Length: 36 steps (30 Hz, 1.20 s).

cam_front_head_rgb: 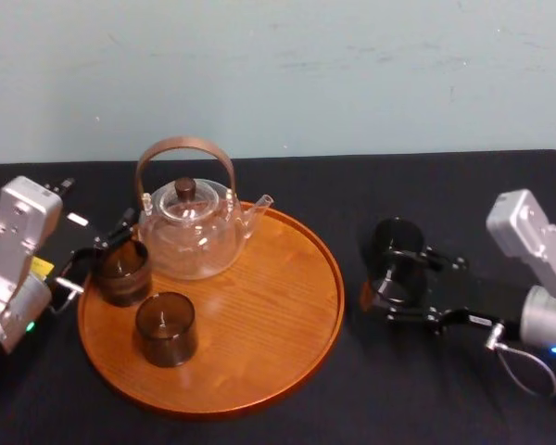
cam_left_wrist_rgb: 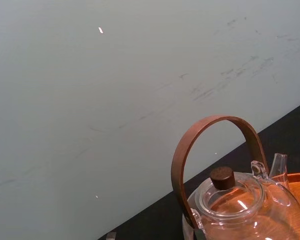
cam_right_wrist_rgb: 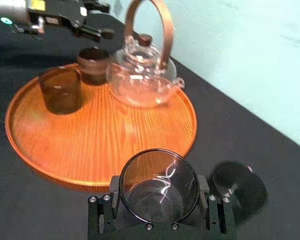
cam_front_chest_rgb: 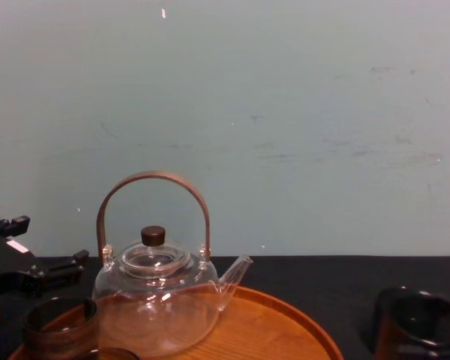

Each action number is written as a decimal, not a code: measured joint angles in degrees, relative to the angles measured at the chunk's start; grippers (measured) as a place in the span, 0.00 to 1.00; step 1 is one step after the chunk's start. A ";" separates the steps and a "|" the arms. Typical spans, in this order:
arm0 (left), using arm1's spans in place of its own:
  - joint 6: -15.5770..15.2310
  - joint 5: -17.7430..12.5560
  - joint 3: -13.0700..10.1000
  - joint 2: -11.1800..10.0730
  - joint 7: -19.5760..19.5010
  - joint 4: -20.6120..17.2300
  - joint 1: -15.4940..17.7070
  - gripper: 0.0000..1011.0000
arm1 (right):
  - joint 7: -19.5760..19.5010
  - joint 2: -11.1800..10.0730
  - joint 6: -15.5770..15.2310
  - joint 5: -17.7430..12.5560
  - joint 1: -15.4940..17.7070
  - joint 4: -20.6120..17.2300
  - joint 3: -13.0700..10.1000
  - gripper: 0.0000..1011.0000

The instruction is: Pick up the glass from the table and place it on the tray.

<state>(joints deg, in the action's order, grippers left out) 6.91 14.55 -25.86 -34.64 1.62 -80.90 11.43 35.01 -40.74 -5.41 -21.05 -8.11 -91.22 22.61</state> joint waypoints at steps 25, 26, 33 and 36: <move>0.00 0.00 0.00 0.00 0.00 0.00 0.00 0.99 | 4.92 10.76 1.92 2.38 -13.38 8.63 11.47 0.90; 0.00 0.00 0.00 0.00 0.00 0.00 0.00 0.99 | 5.19 11.27 2.04 2.47 -13.86 9.25 12.11 0.90; 0.00 0.00 0.00 0.00 0.00 0.00 0.00 0.99 | 6.30 13.22 2.68 2.57 -15.38 11.89 14.45 0.90; 0.00 0.00 0.00 0.00 0.00 0.00 0.00 0.99 | 6.79 13.89 2.91 2.51 -15.78 13.02 15.25 0.90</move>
<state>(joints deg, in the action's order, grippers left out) 6.91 14.55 -25.86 -34.65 1.62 -80.90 11.43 41.80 -26.85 -2.50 -18.54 -23.90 -78.20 37.86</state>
